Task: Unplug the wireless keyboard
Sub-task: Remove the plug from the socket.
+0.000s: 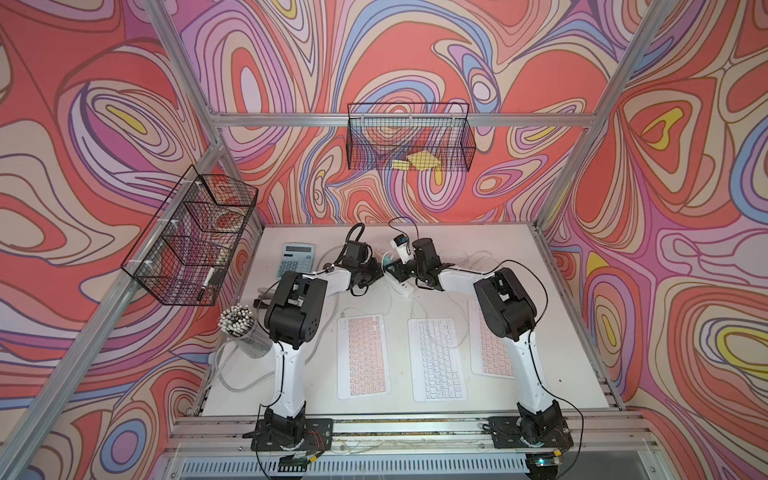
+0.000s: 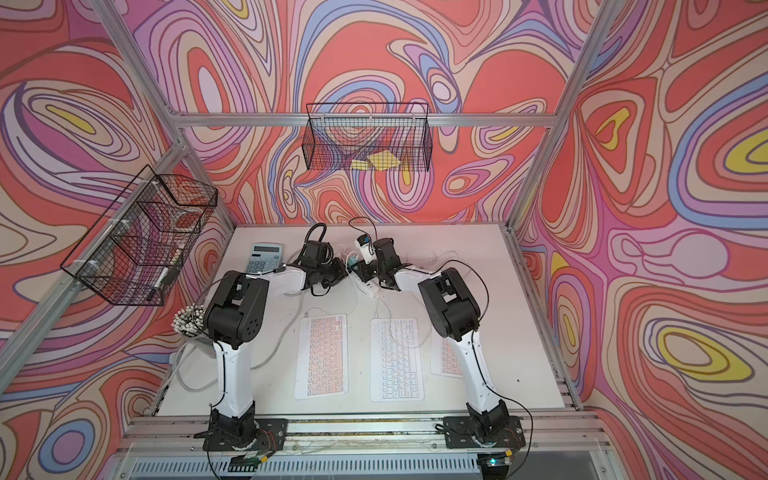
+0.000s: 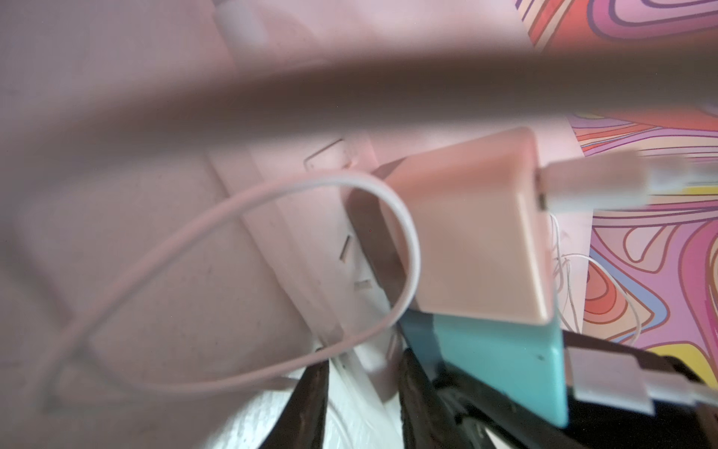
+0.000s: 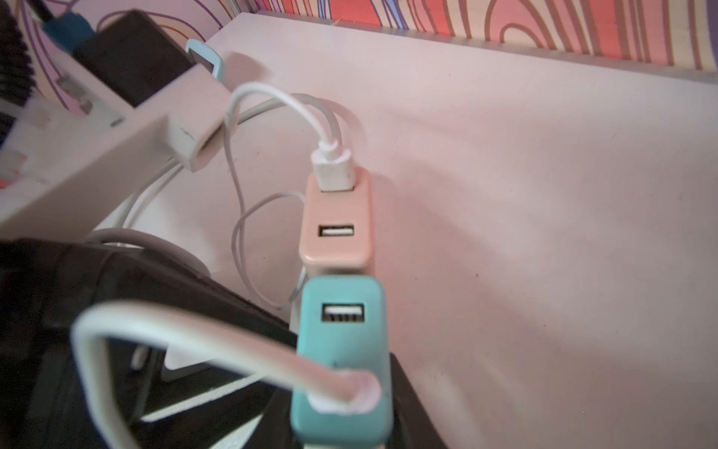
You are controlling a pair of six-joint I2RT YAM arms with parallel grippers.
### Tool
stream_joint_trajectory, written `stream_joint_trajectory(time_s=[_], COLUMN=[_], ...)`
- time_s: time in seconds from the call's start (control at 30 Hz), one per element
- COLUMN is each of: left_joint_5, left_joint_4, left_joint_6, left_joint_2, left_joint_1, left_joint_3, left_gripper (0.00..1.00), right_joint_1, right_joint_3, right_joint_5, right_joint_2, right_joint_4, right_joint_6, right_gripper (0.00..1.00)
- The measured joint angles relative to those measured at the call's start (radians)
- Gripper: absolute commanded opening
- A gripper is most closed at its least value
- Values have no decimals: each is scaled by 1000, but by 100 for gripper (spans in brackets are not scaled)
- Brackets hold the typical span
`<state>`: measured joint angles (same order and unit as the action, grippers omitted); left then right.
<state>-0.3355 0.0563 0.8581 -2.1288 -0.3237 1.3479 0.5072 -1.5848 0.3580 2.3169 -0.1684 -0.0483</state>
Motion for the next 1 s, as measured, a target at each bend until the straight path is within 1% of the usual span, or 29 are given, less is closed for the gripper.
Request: stream_joint_trajectory(time_s=[0.43,0.57,0.63,0.7,0.8,0.9,1.0], left_joint_5=[24,22,21,19,14,2,0], left_joint_4=[-42,-45,-45,-45,-43,-41,-37], left_joint_6=[-9,-9,-9,-9,-13,-18,-21], left_joint_2=[-4,-4,-4,-4,-4,-5,-5], left_joint_1=[3,4,4,5,4,3,2], left_joint_3=[25,25,25,25,25,25,26], left_gripper=[30,30,30,29,29,28,28], right_joint_1=[85,92,90,79,44,5,-22], right_joint_3=[-36,-34,-34,-34,-32,-27,-26], right_joint_5=[-269,-291,-282,-248,-140,-17,63], right_joint_2=[-11,-14,-14,-14,-14,-8,3], right_joint_4=[79,79,79,79,71,55,33], right_joint_6=[211,242,238,212,126,7,-78], right_gripper=[22,22,22,22,22,22,22])
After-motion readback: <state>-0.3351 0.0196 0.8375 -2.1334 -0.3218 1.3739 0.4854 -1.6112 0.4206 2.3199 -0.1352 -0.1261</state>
